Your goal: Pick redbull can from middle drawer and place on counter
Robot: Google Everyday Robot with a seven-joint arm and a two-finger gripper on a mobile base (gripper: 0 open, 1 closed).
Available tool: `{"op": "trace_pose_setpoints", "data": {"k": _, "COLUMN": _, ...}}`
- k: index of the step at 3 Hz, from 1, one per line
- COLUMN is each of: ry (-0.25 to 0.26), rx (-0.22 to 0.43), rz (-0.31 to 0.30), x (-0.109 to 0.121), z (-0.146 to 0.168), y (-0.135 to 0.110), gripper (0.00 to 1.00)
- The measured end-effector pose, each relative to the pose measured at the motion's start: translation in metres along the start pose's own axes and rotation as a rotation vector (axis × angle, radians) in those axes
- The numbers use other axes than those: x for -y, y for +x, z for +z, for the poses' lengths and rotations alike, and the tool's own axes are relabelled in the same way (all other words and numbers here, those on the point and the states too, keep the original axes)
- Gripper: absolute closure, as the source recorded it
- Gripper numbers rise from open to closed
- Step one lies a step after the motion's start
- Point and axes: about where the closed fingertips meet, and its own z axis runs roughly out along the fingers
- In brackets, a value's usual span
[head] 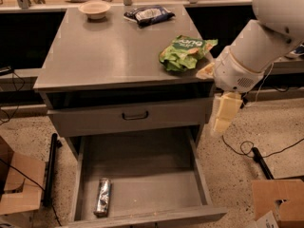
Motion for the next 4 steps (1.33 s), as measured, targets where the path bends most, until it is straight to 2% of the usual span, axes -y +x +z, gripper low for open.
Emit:
{"op": "trace_pose_setpoints", "data": {"k": 1, "ry": -0.064, "rx": -0.005, "rz": -0.05, "x": -0.006, "z": 0.033, "y": -0.012, "gripper": 0.0}}
{"op": "trace_pose_setpoints", "data": {"k": 2, "ry": -0.134, "rx": 0.004, "rz": -0.193, "x": -0.019, "z": 0.084, "y": -0.031, "gripper": 0.0}}
{"op": "trace_pose_setpoints", "data": {"k": 3, "ry": -0.21, "rx": 0.066, "rz": -0.331, "x": -0.032, "z": 0.142, "y": -0.056, "gripper": 0.0}}
{"op": "trace_pose_setpoints", "data": {"k": 4, "ry": -0.27, "rx": 0.154, "rz": -0.387, "x": -0.04, "z": 0.2, "y": -0.084, "gripper": 0.0}}
